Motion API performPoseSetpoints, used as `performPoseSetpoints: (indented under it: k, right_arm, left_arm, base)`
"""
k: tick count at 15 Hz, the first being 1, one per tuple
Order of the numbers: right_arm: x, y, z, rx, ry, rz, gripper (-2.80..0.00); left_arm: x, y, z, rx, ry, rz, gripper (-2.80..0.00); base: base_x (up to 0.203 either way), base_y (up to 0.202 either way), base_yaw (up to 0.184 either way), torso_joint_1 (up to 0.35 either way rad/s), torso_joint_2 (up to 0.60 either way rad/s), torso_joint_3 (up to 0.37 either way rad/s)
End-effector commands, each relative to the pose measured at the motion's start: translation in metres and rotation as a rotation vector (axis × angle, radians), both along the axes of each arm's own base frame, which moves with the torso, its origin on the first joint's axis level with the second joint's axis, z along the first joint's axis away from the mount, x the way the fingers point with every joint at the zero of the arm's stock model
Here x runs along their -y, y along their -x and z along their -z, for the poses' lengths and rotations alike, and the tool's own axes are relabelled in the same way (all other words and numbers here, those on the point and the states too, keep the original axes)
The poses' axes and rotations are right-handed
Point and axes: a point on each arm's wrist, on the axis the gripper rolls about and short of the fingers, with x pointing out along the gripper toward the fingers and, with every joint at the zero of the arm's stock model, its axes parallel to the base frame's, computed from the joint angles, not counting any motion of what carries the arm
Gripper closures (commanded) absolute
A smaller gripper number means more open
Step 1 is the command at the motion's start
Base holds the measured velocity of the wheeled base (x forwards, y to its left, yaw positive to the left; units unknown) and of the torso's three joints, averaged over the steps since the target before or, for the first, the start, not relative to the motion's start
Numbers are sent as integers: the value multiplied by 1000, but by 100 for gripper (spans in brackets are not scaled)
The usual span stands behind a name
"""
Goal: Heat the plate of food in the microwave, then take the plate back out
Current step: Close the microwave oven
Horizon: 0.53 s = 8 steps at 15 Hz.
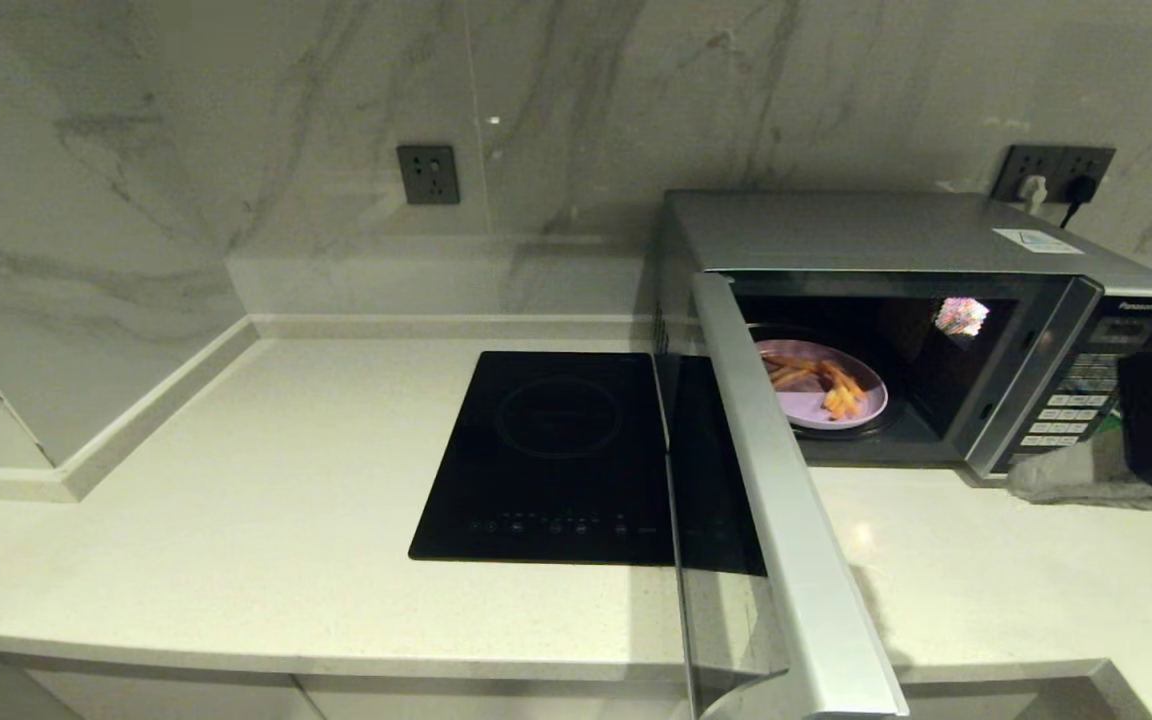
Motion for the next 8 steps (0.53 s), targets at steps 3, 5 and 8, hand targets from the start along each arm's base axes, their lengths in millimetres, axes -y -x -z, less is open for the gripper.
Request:
performPoseSetpoints:
  k: [3, 5, 8]
  right_arm:
    - [-34, -9, -39, 146, 87, -22, 0]
    - [-55, -13, -46, 165, 125, -81, 0]
    - [-94, -10, -37, 154, 161, -207, 0]
  left_arm:
    - [0, 0, 0, 1, 0, -1, 0]
    - [0, 0, 0, 1, 0, -1, 0]
    - [0, 0, 0, 1, 0, -1, 0]
  base:
    - [0, 0, 0, 0, 0, 0]
    - [0, 0, 0, 0, 0, 0]
    - [0, 0, 0, 0, 0, 0]
